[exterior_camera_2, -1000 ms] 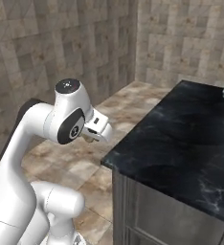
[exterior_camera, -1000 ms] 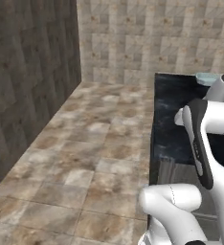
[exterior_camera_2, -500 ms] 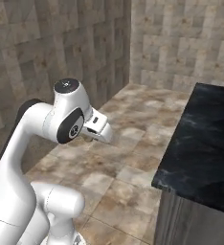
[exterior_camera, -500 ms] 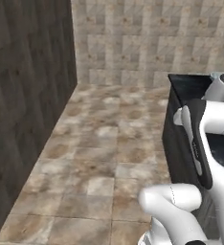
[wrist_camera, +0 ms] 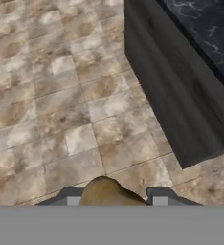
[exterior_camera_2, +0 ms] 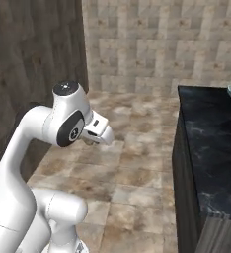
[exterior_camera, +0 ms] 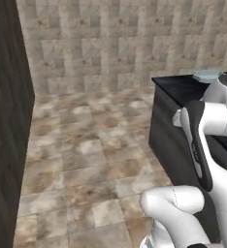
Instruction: Place the cold items (banana and garlic) from the fridge in one tupperware on the dining counter. Place the warm items (hot dog and kebab skewer) in the stove area in another tupperware.
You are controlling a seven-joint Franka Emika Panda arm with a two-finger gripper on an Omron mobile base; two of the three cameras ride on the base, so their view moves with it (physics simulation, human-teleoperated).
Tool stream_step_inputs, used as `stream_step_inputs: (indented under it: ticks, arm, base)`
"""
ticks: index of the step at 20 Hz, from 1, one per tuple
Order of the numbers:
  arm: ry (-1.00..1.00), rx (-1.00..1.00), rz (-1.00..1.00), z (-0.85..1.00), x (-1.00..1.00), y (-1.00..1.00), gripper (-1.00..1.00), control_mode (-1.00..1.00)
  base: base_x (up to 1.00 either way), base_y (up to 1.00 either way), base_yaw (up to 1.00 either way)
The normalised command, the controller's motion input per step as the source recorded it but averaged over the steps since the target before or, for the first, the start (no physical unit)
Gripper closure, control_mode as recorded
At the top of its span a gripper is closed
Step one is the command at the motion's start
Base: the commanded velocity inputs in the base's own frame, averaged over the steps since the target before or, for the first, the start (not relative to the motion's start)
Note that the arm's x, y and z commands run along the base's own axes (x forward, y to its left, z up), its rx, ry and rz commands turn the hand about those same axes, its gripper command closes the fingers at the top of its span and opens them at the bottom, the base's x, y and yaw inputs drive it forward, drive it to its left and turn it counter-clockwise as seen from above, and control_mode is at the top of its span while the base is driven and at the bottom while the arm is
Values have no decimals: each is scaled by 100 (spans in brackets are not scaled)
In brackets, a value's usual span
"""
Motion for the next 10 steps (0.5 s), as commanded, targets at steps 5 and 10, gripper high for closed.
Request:
stream_step_inputs:
  ticks: [5, 10]
  arm:
    - [0, 0, 0, 0, 0, 0, 100, 100]
    - [0, 0, 0, 0, 0, 0, 100, 100]
  base:
    - [83, 77, -57]
    - [80, 80, -55]
